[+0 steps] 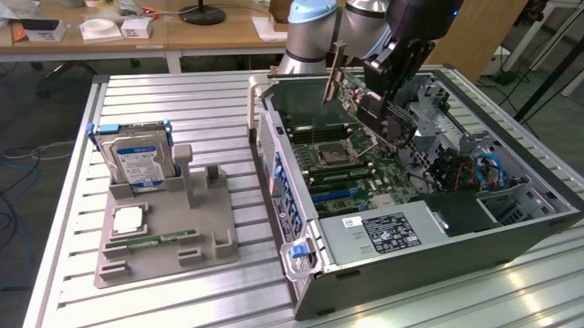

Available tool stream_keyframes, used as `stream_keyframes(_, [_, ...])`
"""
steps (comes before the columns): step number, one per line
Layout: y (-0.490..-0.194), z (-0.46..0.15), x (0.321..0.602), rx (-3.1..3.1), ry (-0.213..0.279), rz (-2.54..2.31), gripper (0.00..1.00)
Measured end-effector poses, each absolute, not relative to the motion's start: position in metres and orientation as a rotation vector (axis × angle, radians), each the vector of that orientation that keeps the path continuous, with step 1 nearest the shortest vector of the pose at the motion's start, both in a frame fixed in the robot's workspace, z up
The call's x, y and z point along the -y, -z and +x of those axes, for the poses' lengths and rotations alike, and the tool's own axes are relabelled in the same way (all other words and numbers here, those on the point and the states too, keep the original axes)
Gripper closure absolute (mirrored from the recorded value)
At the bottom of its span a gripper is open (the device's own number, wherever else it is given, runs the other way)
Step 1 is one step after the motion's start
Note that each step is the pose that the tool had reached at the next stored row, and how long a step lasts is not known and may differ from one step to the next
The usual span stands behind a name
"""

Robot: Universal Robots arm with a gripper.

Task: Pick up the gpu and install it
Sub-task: 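Insert the gpu into the slot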

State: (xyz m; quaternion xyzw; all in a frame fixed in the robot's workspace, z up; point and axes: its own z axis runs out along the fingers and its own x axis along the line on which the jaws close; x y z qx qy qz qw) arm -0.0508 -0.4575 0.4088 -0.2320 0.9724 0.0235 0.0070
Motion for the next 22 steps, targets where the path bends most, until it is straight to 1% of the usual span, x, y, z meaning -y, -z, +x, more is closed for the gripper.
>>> stream_keyframes(22, [-0.4088, -0.0508, 0.4575, -2.96, -0.075, -1.023, 0.74])
